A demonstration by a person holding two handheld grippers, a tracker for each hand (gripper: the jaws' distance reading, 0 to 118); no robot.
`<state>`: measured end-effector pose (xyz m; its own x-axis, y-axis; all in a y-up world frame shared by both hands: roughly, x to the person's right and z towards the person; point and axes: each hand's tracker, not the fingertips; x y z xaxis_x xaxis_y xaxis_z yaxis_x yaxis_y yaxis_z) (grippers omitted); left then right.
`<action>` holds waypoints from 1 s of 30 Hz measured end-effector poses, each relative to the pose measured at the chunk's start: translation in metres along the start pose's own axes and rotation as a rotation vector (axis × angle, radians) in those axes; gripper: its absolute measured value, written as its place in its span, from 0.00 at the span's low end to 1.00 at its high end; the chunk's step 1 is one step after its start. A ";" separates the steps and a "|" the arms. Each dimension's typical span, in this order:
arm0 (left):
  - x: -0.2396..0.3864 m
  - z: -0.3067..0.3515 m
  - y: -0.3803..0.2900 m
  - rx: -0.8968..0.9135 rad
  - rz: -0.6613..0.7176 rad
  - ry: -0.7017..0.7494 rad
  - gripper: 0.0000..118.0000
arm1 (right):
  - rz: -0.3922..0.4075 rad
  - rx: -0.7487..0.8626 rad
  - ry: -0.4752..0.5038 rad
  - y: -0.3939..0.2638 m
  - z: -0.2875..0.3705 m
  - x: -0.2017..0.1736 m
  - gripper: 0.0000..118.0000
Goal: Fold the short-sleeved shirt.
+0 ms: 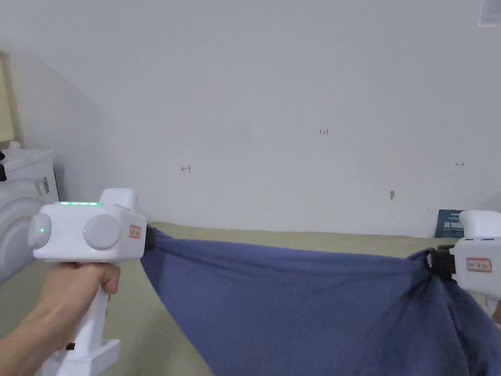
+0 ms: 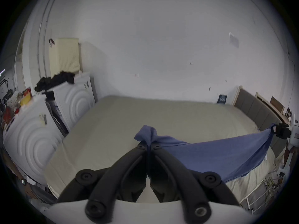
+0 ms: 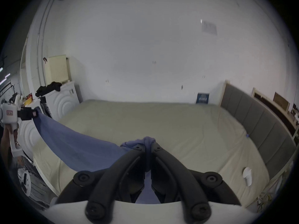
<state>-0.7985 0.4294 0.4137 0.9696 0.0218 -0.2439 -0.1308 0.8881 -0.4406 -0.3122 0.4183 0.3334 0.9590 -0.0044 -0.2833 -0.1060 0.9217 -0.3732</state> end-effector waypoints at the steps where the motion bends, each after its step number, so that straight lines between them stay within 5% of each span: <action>1: 0.004 0.014 0.009 0.020 -0.009 0.003 0.01 | 0.005 0.013 0.002 0.009 0.009 -0.002 0.07; 16: 0.040 0.065 0.101 0.140 -0.009 0.023 0.01 | -0.036 0.101 -0.077 0.102 0.034 0.015 0.07; 30: 0.066 -0.039 0.157 0.154 -0.033 0.084 0.00 | -0.012 0.076 -0.142 0.148 -0.080 0.027 0.07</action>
<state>-0.7628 0.5519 0.2944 0.9513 -0.0412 -0.3054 -0.0598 0.9475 -0.3141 -0.3234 0.5232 0.1998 0.9883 0.0341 -0.1490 -0.0790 0.9485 -0.3068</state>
